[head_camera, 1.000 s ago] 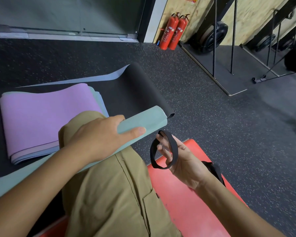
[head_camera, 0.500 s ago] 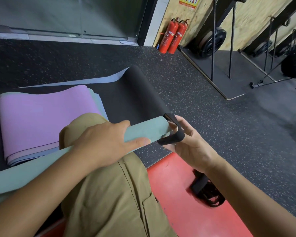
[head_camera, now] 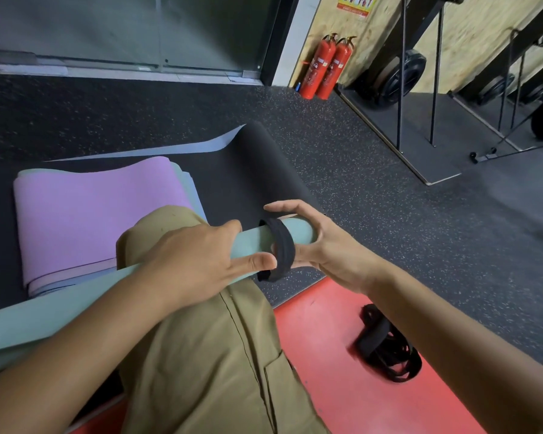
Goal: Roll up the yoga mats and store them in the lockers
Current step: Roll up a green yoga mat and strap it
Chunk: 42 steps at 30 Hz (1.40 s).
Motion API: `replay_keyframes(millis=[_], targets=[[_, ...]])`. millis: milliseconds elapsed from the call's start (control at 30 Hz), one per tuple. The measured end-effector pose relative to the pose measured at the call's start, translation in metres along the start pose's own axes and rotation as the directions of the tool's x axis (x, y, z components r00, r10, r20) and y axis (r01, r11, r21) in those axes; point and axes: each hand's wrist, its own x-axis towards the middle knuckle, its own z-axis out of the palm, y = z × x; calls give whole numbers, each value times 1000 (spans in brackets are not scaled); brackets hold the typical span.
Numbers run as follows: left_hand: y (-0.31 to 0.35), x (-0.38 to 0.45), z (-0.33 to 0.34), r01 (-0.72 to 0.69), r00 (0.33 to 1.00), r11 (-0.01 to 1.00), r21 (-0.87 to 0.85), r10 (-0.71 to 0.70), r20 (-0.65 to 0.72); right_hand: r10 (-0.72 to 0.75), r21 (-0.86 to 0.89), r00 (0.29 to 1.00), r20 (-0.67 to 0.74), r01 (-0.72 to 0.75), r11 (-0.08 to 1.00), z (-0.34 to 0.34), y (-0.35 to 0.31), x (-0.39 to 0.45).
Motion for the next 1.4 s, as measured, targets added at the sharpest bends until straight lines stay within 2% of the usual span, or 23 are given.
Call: replay_keyframes(millis=[200, 267, 367, 433, 500, 600, 733, 867, 1133, 1267, 1400], targets=[[0, -11, -3, 42, 987, 982, -183, -70, -147, -95, -46, 995, -36, 94, 995, 5, 1, 3], [3, -13, -8, 15, 980, 985, -171, -48, -194, -114, -50, 992, -46, 111, 993, 7, 0, 4], [2, -10, -18, 8, 993, 965, -260, -38, -111, -106, -27, 994, -30, 105, 994, 8, 1, 5], [2, -3, -26, -46, 997, 922, -384, 22, -67, -106, 0, 994, -12, 106, 994, 7, 3, 5], [7, 2, -33, -95, 995, 895, -436, 92, -29, -117, 42, 993, -25, 118, 992, 8, 3, 6], [17, 12, -37, -88, 991, 923, -375, 119, 62, -124, 125, 991, -56, 130, 984, 7, 4, 4], [17, 18, -36, -40, 985, 940, -338, 95, 146, -114, 153, 987, -109, 130, 980, 3, 12, 3], [7, 16, -34, 7, 983, 955, -296, 49, 179, -99, 171, 985, -145, 123, 978, 0, 17, 1], [-8, 8, -40, 76, 967, 937, -341, 14, 254, -110, 193, 980, -168, 142, 971, -2, 22, 2], [-8, -1, -42, 109, 968, 936, -336, -24, 249, -123, 170, 978, -166, 151, 974, 2, 21, 3], [-15, -22, -40, 100, 983, 942, -322, -43, 179, -139, 143, 980, -144, 160, 977, 5, 15, 5]])
